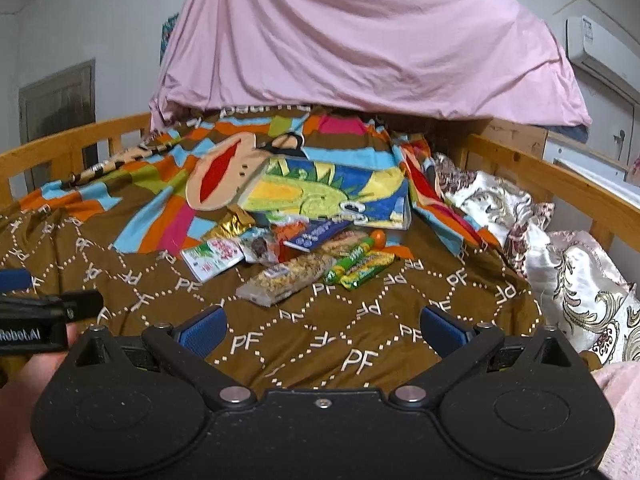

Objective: Organize snacks
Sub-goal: 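Move left tool toward the nut bar while right tool approaches the green sausage stick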

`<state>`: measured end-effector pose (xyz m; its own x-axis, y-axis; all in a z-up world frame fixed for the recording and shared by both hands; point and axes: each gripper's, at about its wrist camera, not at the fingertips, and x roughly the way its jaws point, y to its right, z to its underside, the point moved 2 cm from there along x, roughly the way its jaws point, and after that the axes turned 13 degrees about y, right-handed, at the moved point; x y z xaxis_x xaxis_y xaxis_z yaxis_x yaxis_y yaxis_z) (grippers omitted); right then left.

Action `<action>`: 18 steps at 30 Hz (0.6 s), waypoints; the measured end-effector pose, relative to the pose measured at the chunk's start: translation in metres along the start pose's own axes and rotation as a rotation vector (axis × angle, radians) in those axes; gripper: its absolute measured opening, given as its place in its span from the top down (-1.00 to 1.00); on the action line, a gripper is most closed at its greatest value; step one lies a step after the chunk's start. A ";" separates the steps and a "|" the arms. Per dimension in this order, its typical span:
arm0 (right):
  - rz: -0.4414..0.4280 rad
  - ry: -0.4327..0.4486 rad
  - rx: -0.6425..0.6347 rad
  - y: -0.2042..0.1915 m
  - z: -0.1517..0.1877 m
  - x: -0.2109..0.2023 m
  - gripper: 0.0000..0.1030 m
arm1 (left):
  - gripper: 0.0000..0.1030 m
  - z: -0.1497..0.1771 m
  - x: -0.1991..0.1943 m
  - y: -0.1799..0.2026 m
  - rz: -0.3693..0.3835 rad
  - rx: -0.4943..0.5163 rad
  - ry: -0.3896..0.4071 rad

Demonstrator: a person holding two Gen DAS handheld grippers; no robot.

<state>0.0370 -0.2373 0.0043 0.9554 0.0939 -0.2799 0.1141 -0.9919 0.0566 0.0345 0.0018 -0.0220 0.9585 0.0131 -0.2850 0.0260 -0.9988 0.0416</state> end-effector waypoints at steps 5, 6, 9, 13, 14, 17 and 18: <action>-0.013 -0.038 -0.010 -0.001 -0.003 0.011 -0.99 | -0.99 -0.009 0.015 -0.002 -0.009 -0.008 -0.007; -0.020 -0.043 -0.010 -0.001 -0.003 0.013 -0.99 | -0.99 -0.010 0.019 -0.002 -0.011 -0.007 -0.009; -0.034 -0.059 -0.014 -0.002 -0.004 0.026 -0.99 | -0.99 -0.012 0.031 -0.001 -0.014 0.001 -0.019; -0.050 -0.076 -0.012 0.000 -0.005 0.042 -0.99 | -0.99 -0.016 0.049 0.002 0.005 0.022 -0.026; -0.053 -0.078 -0.012 0.001 -0.005 0.047 -0.99 | -0.99 -0.017 0.054 0.002 0.013 0.026 -0.028; -0.058 -0.085 -0.015 0.004 -0.005 0.060 -0.99 | -0.99 -0.018 0.069 0.004 0.030 0.021 -0.040; -0.059 -0.089 -0.016 0.006 -0.004 0.066 -0.99 | -0.99 -0.018 0.075 0.005 0.031 0.017 -0.046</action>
<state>0.1015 -0.2363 -0.0095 0.9188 0.1435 -0.3677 0.1746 -0.9832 0.0527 0.1114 -0.0013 -0.0258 0.9445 -0.0195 -0.3278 -0.0086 -0.9994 0.0346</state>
